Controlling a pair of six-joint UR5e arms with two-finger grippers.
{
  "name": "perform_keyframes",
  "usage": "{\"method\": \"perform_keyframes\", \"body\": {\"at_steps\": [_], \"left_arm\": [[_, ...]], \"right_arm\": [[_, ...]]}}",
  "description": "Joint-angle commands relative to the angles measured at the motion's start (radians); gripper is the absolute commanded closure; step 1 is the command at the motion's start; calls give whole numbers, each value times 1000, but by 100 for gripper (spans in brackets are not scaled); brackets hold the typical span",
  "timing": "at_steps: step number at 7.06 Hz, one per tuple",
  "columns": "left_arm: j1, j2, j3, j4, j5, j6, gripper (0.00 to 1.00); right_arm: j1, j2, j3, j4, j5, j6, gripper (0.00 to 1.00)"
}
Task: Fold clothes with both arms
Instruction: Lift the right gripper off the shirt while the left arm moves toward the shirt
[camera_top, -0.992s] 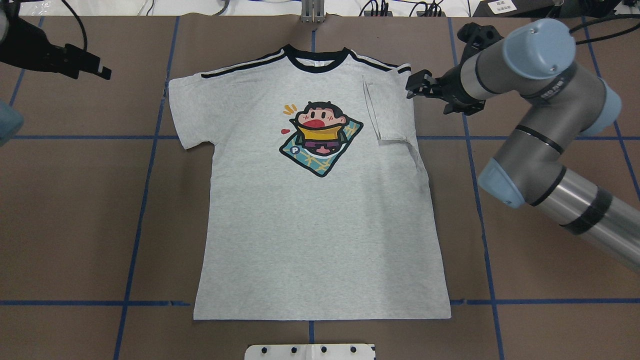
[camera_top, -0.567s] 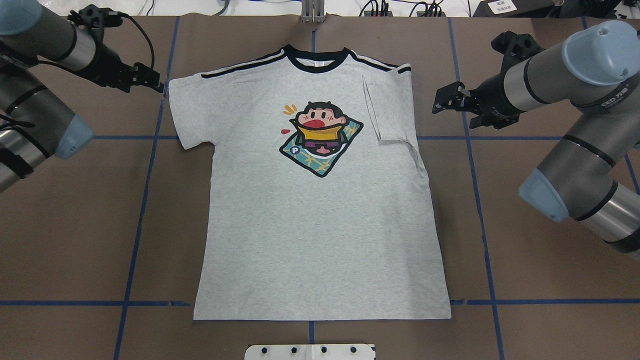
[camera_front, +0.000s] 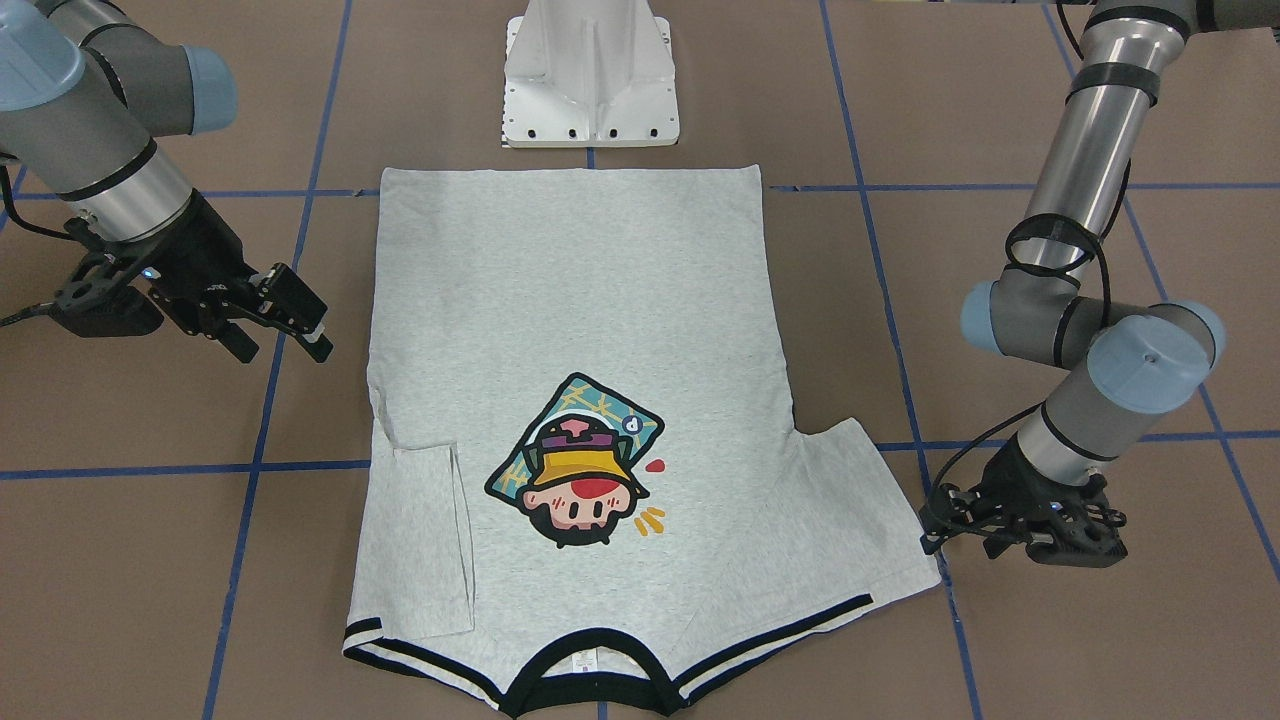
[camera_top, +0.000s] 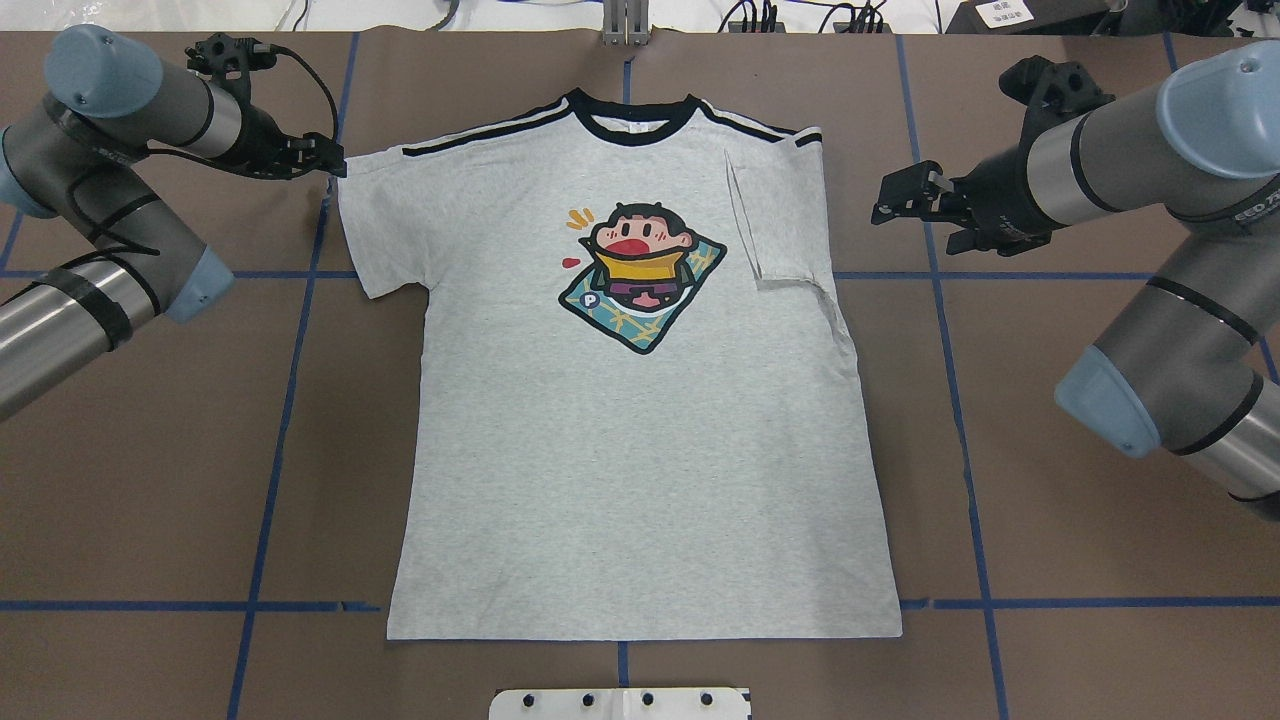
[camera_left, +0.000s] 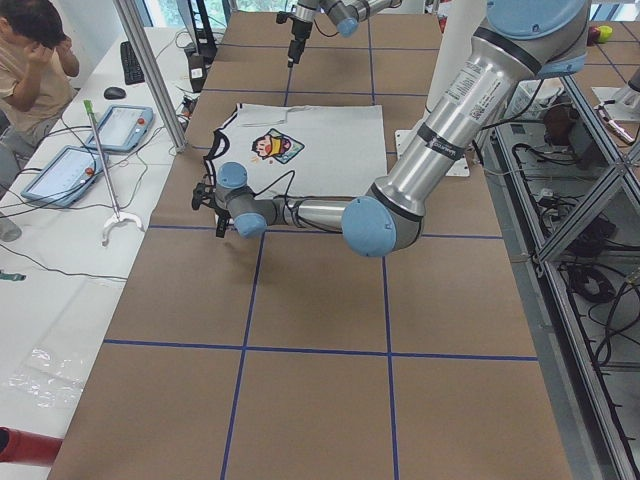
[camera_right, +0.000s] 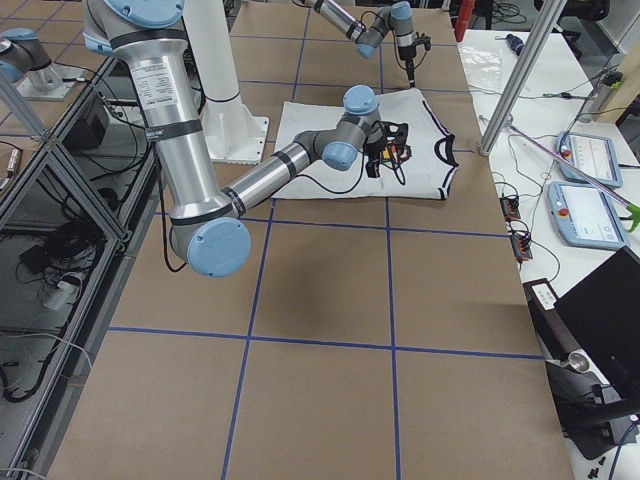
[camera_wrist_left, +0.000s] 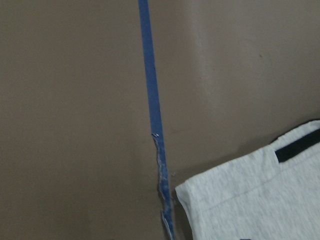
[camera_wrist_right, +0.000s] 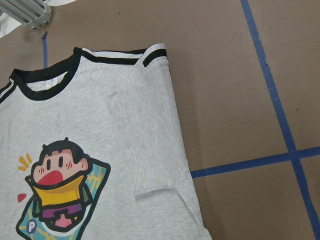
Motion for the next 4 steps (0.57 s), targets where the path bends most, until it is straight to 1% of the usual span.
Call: {"method": "perform_keyframes", "body": {"at_steps": [1,3,4], "left_arm": [[2,-29,27,-7,7,-5,26],[13,-35,30,-8,8,-5,32],[14,-37,30,-8,8,-5,33]], "right_arm": [[1,-4,4,5,-4,3,1],[1,-15,3,5,-4,5,1],[1,-24,4,10,-4,0,1]]}}
